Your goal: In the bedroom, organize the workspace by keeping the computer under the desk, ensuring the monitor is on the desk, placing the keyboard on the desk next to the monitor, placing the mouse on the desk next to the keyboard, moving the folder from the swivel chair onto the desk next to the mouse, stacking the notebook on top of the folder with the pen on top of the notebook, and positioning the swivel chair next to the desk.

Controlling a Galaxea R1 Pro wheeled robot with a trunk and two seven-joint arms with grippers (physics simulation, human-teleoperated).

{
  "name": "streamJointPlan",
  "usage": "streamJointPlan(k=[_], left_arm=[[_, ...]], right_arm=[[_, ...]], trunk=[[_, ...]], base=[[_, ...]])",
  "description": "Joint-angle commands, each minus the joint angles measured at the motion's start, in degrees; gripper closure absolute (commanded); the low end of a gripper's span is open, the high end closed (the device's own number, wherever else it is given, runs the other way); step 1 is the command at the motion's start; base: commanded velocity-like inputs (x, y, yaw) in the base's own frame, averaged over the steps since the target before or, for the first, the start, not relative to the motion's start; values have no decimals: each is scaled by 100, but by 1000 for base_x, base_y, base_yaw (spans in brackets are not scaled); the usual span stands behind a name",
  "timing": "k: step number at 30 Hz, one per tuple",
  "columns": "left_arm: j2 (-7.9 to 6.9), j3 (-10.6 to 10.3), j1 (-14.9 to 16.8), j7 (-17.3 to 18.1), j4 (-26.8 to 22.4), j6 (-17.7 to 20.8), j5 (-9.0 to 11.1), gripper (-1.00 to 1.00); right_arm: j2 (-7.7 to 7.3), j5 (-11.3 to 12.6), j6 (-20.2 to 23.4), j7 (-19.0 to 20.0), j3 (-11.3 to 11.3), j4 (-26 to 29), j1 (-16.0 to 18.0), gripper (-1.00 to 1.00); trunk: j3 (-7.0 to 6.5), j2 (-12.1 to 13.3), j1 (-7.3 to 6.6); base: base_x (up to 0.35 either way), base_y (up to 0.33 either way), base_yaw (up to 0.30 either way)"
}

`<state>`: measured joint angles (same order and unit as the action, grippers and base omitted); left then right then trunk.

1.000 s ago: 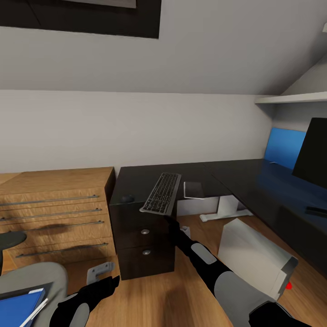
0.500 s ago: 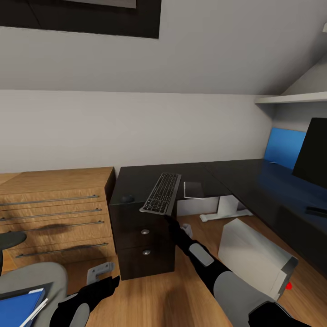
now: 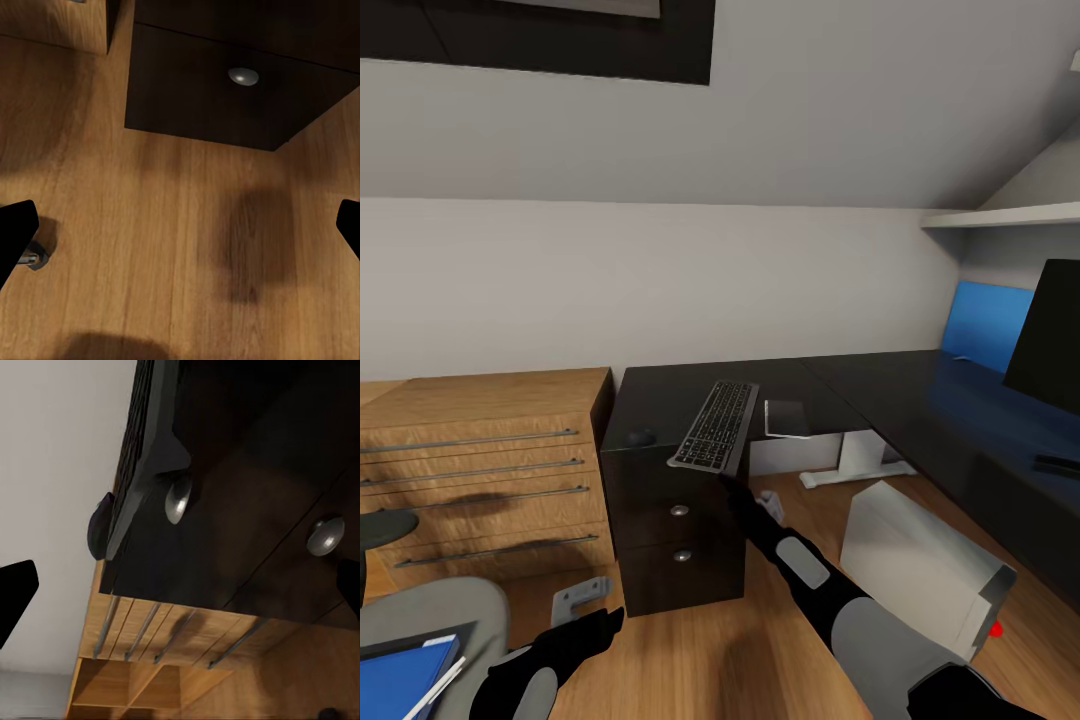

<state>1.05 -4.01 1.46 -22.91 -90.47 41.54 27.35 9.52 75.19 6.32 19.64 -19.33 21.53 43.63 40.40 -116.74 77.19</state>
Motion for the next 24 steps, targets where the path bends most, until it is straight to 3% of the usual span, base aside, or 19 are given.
streamJointPlan(k=[1, 6, 10, 19, 24], left_arm=[[0, -3, 4, -55, -6, 13, 60, -100], [0, -3, 4, -55, -6, 13, 60, -100], [0, -3, 4, -55, -6, 13, 60, -100], [-8, 3, 4, -55, -6, 13, 60, -100], [-9, 5, 4, -63, -6, 9, 54, -100]], right_arm=[[-6, 56, 27, 13, -19, -7, 5, -100], [-11, 122, 55, 15, -10, -27, 5, -100], [-10, 430, 54, 38, -13, -16, -2, -100], [-12, 545, 53, 56, 1, -9, -3, -100], [-12, 608, 53, 49, 5, -9, -3, -100]], trunk=[[6, -3, -1], [6, -3, -1], [6, -3, -1], [5, -3, -1], [-16, -3, -1]], base=[[0, 0, 0], [0, 0, 0], [0, 0, 0], [0, 0, 3], [0, 0, 141]])
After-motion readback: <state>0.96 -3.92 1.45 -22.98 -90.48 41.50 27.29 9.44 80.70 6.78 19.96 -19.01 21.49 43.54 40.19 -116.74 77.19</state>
